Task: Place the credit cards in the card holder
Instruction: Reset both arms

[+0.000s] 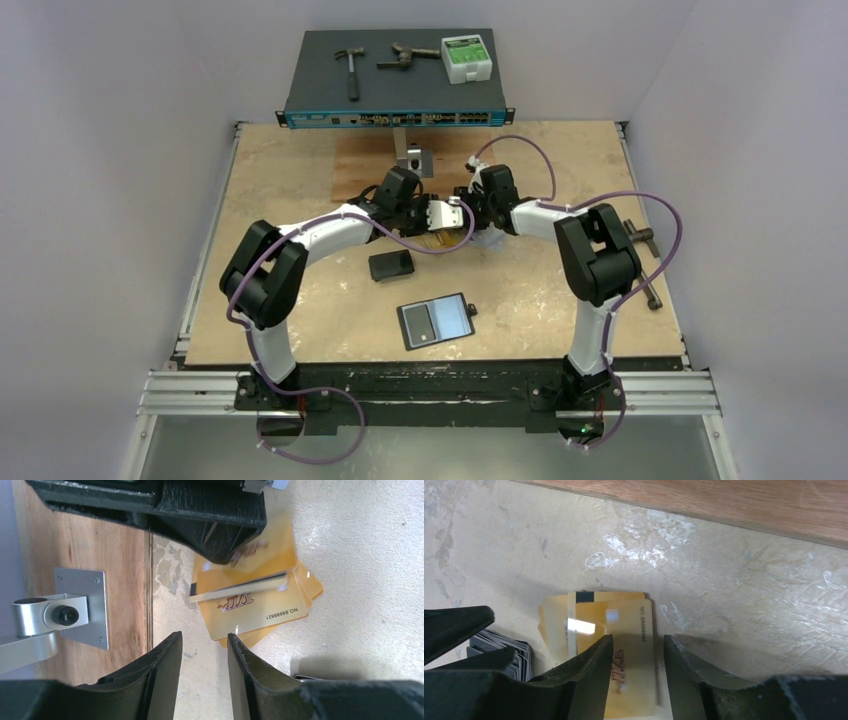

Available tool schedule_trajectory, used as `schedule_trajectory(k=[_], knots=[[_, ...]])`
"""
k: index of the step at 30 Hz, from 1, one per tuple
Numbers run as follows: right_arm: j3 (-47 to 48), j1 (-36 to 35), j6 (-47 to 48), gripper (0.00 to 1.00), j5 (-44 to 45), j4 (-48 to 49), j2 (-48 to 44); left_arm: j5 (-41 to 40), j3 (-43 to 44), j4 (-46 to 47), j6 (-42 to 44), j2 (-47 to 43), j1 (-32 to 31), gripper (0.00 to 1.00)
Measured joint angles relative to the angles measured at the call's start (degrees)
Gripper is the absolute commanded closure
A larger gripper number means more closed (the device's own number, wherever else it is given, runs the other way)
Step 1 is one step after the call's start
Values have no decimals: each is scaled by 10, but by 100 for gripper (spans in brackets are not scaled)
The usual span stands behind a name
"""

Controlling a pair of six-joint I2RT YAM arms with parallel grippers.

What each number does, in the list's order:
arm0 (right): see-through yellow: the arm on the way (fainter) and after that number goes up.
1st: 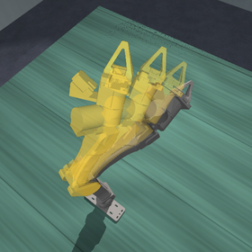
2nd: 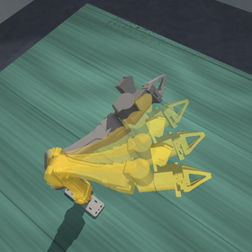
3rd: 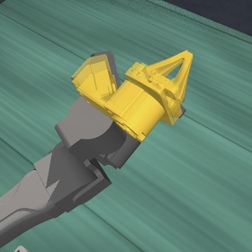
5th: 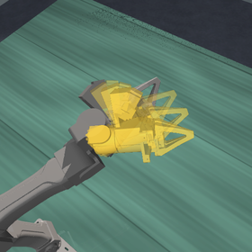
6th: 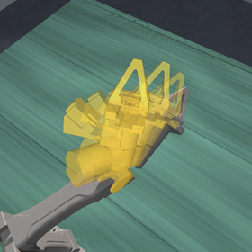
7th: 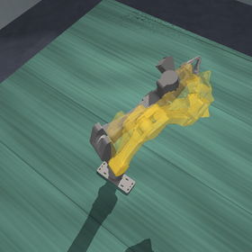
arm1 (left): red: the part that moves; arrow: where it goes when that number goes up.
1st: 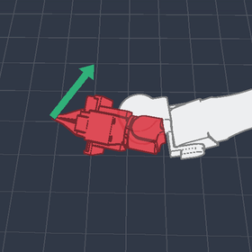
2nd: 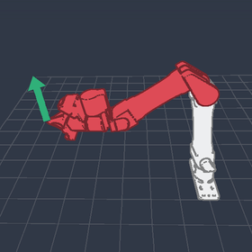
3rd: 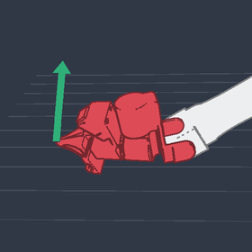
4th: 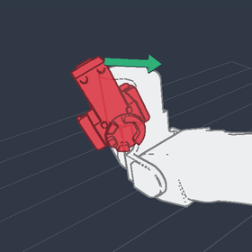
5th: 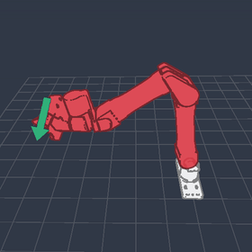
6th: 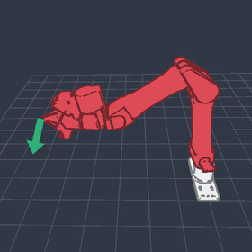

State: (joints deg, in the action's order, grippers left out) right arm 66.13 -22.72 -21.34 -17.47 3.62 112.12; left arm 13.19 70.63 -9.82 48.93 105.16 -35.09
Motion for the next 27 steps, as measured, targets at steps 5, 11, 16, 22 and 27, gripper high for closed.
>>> schedule_trajectory(k=[5, 11, 16, 22, 27], knots=[[-1, 6, 0, 73, 0, -9, 1, 0, 0, 0, -2, 0, 0, 63], [-2, 7, 0, 74, -11, -10, 1, 0, 0, 0, -4, 0, 0, 62], [-10, 7, -2, 44, -43, -5, -1, 0, 0, 0, -4, 0, 0, 63], [-10, -2, 3, 36, -64, -13, -10, 0, 0, 1, -4, 0, 0, 63], [-4, -14, 21, 35, -63, -33, -11, 0, 0, 6, -4, 0, 0, 63]])
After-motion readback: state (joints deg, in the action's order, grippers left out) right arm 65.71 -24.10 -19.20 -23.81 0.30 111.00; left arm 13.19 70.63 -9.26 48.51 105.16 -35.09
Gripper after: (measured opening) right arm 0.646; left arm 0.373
